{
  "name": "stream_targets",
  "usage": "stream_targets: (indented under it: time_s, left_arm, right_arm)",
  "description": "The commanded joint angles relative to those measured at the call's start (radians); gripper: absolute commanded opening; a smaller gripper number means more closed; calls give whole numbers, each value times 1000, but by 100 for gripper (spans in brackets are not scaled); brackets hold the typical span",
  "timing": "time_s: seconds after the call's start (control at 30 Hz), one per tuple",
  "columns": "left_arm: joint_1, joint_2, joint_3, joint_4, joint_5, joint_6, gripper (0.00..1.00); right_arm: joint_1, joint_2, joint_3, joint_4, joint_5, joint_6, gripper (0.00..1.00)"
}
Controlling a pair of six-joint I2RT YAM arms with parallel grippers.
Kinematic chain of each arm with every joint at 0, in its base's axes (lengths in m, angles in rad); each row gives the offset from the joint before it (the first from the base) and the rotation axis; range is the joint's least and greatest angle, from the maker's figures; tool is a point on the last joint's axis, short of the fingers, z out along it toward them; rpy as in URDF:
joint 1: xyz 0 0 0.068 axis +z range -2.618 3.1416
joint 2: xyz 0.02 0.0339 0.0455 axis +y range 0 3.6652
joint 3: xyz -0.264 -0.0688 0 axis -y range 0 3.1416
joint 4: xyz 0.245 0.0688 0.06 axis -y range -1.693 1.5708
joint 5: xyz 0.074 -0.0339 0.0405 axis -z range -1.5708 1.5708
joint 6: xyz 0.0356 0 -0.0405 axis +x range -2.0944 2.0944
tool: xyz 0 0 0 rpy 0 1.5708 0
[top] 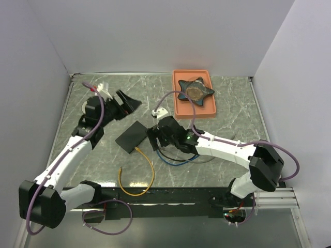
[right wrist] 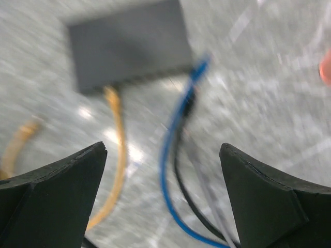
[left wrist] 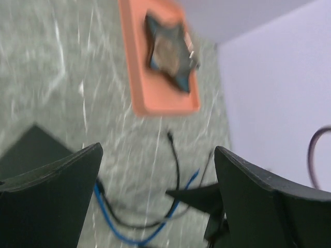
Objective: Insert the plug into the switch port
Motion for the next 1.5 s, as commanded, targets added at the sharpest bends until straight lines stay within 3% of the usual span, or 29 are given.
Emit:
stream_targets:
  time_s: [0.0,0.07,0.13,0.27,0.5,0.87,1.0,1.1,1.47]
  left_arm:
    - [-11,9,-70,95,18,-23,96]
    - [-11,31,-39,64,39,-6,96]
    - [-13,48,-36,84,64,-6,96]
    - [-13,43,-39,87,69,-7,96]
    - [-13,51,-27,36,46,22,96]
    - [-13,60,-18,19,32,37,96]
    - [-13,62,-16,18,23,43,96]
    - [-14,57,-16,18,18,45,96]
    - [-13,60,-22,19,26,49,96]
  right_arm:
    - [-48,-13,-99,7,27,7,90]
    - [-65,15,-110,18,-4,16,78]
    - [-67,46,-94,-2,1,7,77]
    - [-67,151,-36,-60,22,7,61]
    - [-67,224,-12,-73,16,19,57]
    - [-68,309,33,-103,-16,11,39]
    - [-82,333,51,-119,-34,16,13]
    - [-97,328,53,-122,-37,16,0]
    - [-145,146,81,-128,13,-47,0]
